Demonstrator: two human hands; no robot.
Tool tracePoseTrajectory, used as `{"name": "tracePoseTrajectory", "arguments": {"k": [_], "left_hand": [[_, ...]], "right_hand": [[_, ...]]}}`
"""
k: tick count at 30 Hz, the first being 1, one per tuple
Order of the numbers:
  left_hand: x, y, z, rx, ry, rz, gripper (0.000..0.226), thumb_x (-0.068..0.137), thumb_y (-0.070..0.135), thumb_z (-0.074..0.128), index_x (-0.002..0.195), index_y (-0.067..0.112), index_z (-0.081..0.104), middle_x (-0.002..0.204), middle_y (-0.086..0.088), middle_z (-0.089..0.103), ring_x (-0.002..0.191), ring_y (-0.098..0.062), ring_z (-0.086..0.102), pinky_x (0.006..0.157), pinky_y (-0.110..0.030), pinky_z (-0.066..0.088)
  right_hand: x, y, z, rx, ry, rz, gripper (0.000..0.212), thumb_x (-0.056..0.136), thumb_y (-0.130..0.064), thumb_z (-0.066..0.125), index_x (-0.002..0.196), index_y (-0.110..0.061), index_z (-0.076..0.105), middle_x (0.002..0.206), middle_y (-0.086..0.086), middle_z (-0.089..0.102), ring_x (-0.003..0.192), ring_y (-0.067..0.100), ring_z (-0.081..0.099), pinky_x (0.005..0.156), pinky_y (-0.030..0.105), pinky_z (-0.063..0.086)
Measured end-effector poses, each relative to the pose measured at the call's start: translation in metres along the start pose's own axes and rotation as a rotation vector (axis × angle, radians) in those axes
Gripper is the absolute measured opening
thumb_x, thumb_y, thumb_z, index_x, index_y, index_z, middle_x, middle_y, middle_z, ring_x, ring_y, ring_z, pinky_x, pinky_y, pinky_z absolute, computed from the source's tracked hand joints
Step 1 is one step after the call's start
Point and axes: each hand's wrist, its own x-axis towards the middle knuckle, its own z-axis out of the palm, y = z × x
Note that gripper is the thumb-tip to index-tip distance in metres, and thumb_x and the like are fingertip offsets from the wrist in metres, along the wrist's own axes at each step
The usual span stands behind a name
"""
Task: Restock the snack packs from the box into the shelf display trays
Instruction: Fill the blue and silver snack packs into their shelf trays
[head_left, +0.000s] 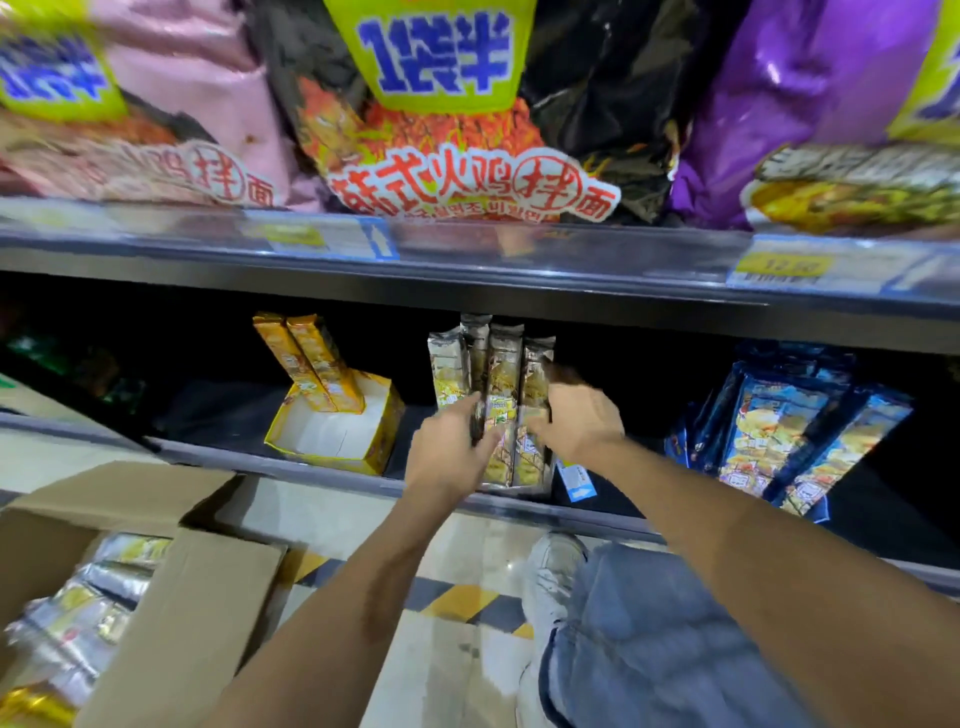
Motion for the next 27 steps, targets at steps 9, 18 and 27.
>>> {"name": "tracePoseTrajectory", "arguments": {"k": [9,18,27], "left_hand": [[-0.08,-0.056,-0.126,0.326,0.075,-0.025,0.074,0.091,0.053,0.047,0.15,0.021,0.018,0.155,-0.006,0.026,0.14,-0.026,0.03,0.11,-0.04,0.03],[-0.217,-0.167,-0.231,0.393,0.226,-0.387,0.082,0.088,0.063,0.043,0.151,0.024,0.01,0.159,-0.004,0.012,0.146,-0.028,0.014,0.114,-0.045,0.02],[-0.257,-0.278,-0.223,0.25,0.193,-0.702,0.082,0.09,0.062,0.039,0.151,0.017,0.007,0.159,-0.007,0.007,0.146,-0.032,0.008,0.115,-0.05,0.014]], "right_hand": [[-0.089,-0.083,-0.035,-0.09,0.0,-0.404,0.07,0.092,-0.04,0.05,0.15,-0.014,0.018,0.152,0.008,0.031,0.138,0.024,0.031,0.109,0.035,0.034],[-0.181,-0.235,-0.053,-0.197,-0.002,-0.767,0.069,0.094,-0.039,0.049,0.15,-0.017,0.016,0.153,0.003,0.03,0.138,0.023,0.032,0.106,0.038,0.037],[-0.196,-0.336,0.02,-0.278,-0.109,-0.919,0.064,0.094,-0.038,0.047,0.149,-0.019,0.02,0.149,0.005,0.037,0.136,0.023,0.035,0.104,0.036,0.035]]}}
